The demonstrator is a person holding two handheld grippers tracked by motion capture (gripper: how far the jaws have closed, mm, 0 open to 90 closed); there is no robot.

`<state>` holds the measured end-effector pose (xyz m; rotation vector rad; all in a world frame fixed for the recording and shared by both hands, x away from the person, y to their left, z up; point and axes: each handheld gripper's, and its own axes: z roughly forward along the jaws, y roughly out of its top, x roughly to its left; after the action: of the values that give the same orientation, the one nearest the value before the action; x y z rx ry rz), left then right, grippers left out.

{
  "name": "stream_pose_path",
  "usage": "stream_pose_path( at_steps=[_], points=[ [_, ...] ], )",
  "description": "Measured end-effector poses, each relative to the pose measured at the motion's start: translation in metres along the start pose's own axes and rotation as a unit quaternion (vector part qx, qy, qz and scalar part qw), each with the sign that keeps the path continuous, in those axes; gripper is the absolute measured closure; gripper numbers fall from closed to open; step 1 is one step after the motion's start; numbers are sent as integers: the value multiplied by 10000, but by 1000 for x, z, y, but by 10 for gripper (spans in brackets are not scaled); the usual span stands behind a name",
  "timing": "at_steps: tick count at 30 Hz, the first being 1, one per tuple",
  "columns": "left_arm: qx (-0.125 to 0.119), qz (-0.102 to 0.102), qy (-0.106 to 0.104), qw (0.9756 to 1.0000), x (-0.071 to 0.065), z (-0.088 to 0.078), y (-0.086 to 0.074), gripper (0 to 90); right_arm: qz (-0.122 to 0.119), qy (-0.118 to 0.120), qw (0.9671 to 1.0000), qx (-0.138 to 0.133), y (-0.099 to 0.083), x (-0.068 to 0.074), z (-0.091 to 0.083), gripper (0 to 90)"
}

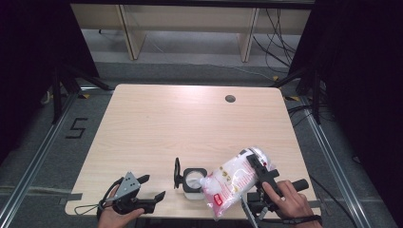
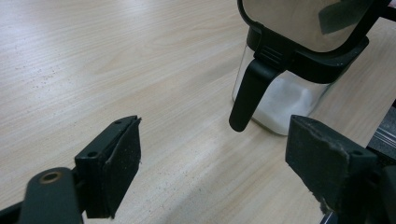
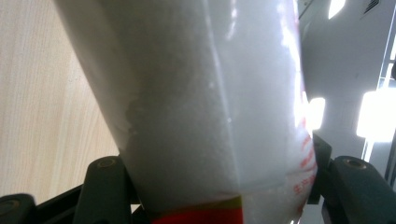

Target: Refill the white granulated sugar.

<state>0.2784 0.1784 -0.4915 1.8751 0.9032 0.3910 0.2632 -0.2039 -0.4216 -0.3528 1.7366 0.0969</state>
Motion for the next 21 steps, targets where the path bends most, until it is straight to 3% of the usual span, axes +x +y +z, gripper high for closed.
stream_pose_path(
  at_steps=[3,4,7,10,11,12,15,16,18,20,21],
  points=[
    [8,6,-5,10000,0,0,0,177,-149,62,9998,84,0,-2,0,404],
    [6,8,-5,10000,0,0,0,177,133,9,9999,76,-1,3,0,404],
    [2,5,5,10000,0,-1,0,177,-21,-78,10000,-46,-2,1,2,404],
    [3,5,3,10000,0,-1,0,177,21,-32,10000,-6,-2,1,1,404],
    [3,6,7,10000,0,0,0,177,-91,-143,9998,-93,-2,-1,1,404],
    [3,3,9,10000,0,0,0,176,55,-91,9999,-48,-2,1,1,404],
    [8,7,9,10000,0,0,0,177,1,-121,9999,-72,-3,0,1,404],
    [5,4,8,10000,0,0,0,177,83,3,9999,87,-2,0,-1,404],
    [-2,0,10,10000,0,0,0,177,65,-16,10000,70,-2,0,0,404],
    [3,2,8,10000,0,-1,0,177,-109,-70,9999,20,-2,-2,0,404],
    [2,4,7,10000,0,-1,0,177,-64,-22,10000,53,-2,-1,0,404]
  ],
)
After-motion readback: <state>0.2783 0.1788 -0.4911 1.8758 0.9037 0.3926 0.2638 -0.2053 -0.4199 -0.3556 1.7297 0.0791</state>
